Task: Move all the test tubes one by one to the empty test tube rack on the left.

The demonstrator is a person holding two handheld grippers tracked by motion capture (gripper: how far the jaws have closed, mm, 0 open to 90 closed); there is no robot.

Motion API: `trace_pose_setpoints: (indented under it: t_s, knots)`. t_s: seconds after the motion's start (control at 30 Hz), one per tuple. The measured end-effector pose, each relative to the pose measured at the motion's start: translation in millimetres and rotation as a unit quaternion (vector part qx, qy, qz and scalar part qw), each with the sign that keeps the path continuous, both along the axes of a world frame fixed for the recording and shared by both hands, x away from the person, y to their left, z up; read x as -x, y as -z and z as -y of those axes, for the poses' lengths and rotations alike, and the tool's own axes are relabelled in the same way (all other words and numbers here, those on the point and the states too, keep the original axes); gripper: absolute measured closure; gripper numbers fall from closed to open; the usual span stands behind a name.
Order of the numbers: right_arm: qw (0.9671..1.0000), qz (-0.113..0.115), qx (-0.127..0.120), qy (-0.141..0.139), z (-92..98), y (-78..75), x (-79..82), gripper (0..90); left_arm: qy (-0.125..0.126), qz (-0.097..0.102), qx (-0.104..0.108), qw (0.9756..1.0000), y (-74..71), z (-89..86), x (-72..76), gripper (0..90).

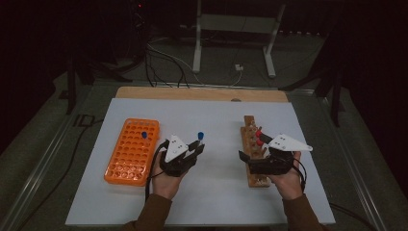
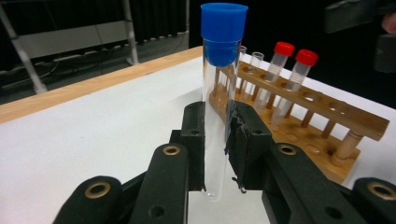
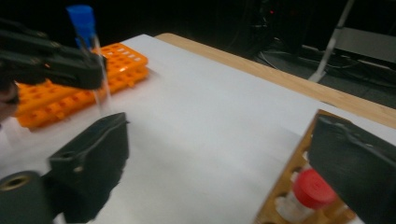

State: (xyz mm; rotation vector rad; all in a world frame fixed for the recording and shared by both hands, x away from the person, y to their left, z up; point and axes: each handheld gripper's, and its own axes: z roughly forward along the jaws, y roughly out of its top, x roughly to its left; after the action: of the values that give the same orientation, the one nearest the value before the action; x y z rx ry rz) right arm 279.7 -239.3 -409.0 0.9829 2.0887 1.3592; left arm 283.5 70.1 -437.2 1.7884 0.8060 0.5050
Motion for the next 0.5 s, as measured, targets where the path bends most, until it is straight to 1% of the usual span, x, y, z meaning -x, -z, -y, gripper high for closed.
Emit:
trace_pose_setpoints:
  t_s: [0.17, 0.33, 0.5]
  knots:
    - [1.0, -0.001, 0.004, 0.009, 6.4, 4.2, 0.5, 2.4, -0.01, -0.001, 0.004, 0.9999, -0.7, -9.9, -0.5, 77.0]
    - [0.9998, -0.003, 0.005, 0.019, 12.8, 9.3, 0.8, 1.1, -0.021, -0.001, 0.001, 0.9998, -0.3, -21.0, -0.8, 77.0]
    - [0.9996, -0.005, 0.004, 0.026, 19.0, 11.8, 2.0, 0.1, -0.032, -0.003, 0.002, 0.9995, 0.5, -31.8, -0.9, 77.0]
